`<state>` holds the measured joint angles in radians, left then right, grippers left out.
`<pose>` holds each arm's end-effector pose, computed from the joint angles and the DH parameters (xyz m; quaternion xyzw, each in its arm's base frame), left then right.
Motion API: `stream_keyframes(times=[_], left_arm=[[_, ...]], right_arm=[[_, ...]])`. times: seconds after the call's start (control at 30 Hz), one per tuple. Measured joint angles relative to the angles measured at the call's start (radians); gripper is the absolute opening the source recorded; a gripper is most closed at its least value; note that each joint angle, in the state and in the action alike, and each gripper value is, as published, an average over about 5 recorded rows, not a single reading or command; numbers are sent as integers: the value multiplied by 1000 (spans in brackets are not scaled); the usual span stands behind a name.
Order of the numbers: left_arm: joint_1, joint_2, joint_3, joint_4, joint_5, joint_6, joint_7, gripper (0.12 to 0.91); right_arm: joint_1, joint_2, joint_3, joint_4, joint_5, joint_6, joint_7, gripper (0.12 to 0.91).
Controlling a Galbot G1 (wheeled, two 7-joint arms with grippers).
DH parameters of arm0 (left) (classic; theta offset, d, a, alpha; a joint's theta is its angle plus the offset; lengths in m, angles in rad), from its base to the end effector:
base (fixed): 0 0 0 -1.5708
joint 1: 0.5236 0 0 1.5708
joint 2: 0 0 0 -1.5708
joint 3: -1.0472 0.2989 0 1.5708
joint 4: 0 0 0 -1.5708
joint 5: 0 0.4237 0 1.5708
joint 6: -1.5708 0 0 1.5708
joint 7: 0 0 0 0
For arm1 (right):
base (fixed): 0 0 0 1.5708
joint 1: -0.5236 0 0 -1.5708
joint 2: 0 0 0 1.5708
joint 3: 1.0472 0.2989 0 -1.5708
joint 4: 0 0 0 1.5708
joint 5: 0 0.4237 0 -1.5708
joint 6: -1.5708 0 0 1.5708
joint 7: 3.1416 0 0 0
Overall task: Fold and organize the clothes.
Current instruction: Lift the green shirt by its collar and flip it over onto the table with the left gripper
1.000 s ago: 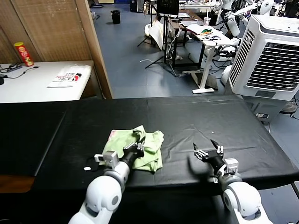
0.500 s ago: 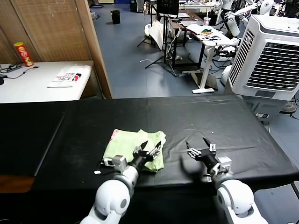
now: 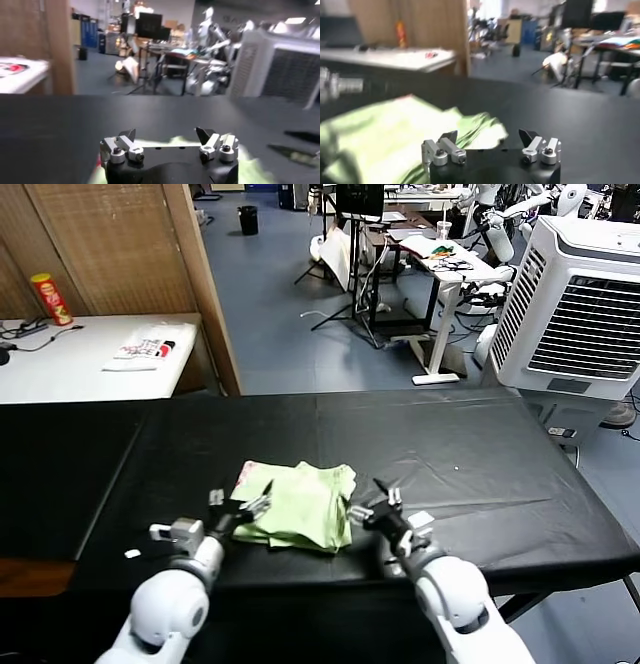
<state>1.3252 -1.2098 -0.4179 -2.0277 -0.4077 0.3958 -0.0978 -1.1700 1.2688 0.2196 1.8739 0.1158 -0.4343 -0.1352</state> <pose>0.3310 0.0020 -0.2181 -0.0862 -0.9858 0.0199 0.1428 0.3584 0.0643 -0.2464 0.2297 -0.9557 0.0839 0.1636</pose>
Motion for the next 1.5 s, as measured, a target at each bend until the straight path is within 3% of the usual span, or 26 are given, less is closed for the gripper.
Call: stream_keyframes(times=[0.13, 0.37, 0.5, 0.8, 0.93, 1.2, 1.3, 1.5], left_arm=[[22, 6, -34, 22, -6, -25, 13, 798], [26, 2, -79, 73, -122, -59, 46, 798], [14, 2, -94, 102, -241, -55, 68, 798], [-36, -4, -99, 172, -419, -15, 102, 791], [-55, -11, -99, 202, -452, -10, 99, 659], [-63, -35, -100, 230, -486, -9, 87, 211], [-53, -47, -104, 222, -468, -12, 72, 143], [-13, -76, -134, 166, -314, -9, 40, 141]], right_arm=[[2, -2, -10, -20, -37, 17, 24, 798], [-20, -15, 34, 44, 114, 73, 46, 798], [-47, -30, 67, 99, 184, 89, 41, 798], [-105, -28, 107, 176, 199, 100, 38, 798], [-120, -25, 120, 190, 199, 101, 38, 798], [-137, -10, 131, 194, 173, 115, 38, 798], [-140, -2, 131, 194, 165, 118, 38, 798], [-152, 13, 125, 193, 120, 119, 45, 798]])
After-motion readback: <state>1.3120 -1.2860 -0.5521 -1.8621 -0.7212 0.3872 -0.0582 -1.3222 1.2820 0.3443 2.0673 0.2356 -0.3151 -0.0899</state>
